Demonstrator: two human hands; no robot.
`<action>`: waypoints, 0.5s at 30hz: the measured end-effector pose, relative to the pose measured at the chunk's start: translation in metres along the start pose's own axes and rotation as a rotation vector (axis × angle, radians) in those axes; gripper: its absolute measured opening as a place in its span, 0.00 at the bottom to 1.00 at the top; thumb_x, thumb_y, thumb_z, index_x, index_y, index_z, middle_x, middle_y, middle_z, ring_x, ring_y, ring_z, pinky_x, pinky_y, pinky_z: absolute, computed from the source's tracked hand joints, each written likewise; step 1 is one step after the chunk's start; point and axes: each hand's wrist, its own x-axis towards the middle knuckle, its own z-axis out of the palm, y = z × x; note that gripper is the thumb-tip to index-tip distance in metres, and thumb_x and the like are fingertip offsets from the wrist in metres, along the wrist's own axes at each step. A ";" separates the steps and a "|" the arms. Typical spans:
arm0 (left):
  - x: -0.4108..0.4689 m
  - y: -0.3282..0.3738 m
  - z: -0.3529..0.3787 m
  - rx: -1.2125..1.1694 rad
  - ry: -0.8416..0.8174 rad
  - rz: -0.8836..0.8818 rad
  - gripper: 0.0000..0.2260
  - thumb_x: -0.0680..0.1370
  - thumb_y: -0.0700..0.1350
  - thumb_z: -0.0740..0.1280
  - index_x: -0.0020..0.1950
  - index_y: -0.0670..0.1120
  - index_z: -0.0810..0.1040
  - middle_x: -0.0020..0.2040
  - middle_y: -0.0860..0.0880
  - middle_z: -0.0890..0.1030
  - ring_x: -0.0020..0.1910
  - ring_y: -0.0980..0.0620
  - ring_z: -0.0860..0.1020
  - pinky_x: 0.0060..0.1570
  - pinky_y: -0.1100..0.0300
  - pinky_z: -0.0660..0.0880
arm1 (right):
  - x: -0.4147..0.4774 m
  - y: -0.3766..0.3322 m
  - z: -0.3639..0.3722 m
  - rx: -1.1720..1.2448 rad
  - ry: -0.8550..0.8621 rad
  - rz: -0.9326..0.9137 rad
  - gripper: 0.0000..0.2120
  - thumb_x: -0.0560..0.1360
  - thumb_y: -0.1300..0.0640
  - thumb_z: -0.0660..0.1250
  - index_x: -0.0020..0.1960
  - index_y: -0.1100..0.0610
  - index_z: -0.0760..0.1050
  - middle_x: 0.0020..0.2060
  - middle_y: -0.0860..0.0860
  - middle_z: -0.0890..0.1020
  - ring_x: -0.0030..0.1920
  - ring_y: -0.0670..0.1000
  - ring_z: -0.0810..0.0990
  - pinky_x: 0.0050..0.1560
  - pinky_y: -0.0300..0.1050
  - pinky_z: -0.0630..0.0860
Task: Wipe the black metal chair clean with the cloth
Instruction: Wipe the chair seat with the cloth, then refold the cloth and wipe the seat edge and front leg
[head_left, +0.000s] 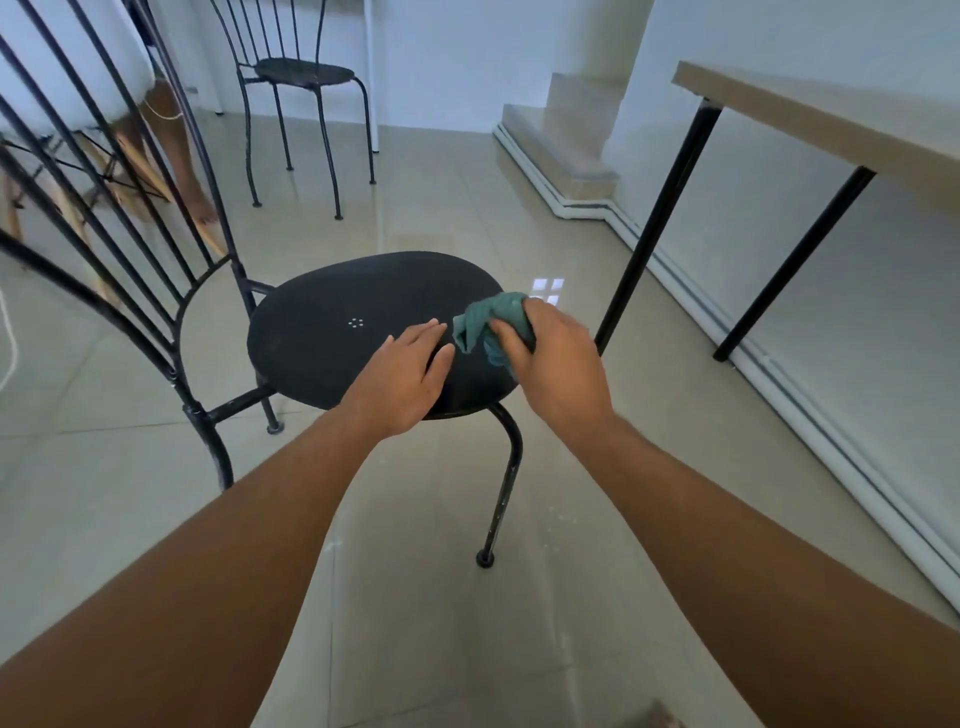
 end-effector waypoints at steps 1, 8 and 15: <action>-0.002 -0.002 -0.004 -0.019 0.040 -0.004 0.27 0.88 0.60 0.52 0.84 0.48 0.65 0.81 0.49 0.69 0.78 0.48 0.70 0.79 0.46 0.66 | 0.012 -0.003 0.002 -0.040 -0.055 -0.023 0.15 0.84 0.43 0.67 0.63 0.53 0.78 0.51 0.50 0.83 0.50 0.51 0.80 0.51 0.49 0.79; -0.015 -0.015 -0.027 0.141 0.183 0.035 0.27 0.81 0.56 0.72 0.77 0.58 0.65 0.71 0.53 0.69 0.64 0.48 0.77 0.55 0.42 0.83 | 0.038 -0.006 0.023 -0.111 -0.470 -0.010 0.13 0.83 0.45 0.70 0.65 0.46 0.75 0.52 0.47 0.83 0.54 0.54 0.81 0.59 0.60 0.79; -0.016 -0.018 -0.029 0.259 0.315 0.228 0.20 0.80 0.49 0.74 0.71 0.51 0.76 0.72 0.47 0.70 0.63 0.47 0.76 0.47 0.48 0.83 | 0.037 0.001 0.025 0.188 -0.469 0.035 0.13 0.84 0.51 0.70 0.64 0.50 0.70 0.49 0.49 0.85 0.50 0.50 0.85 0.56 0.52 0.82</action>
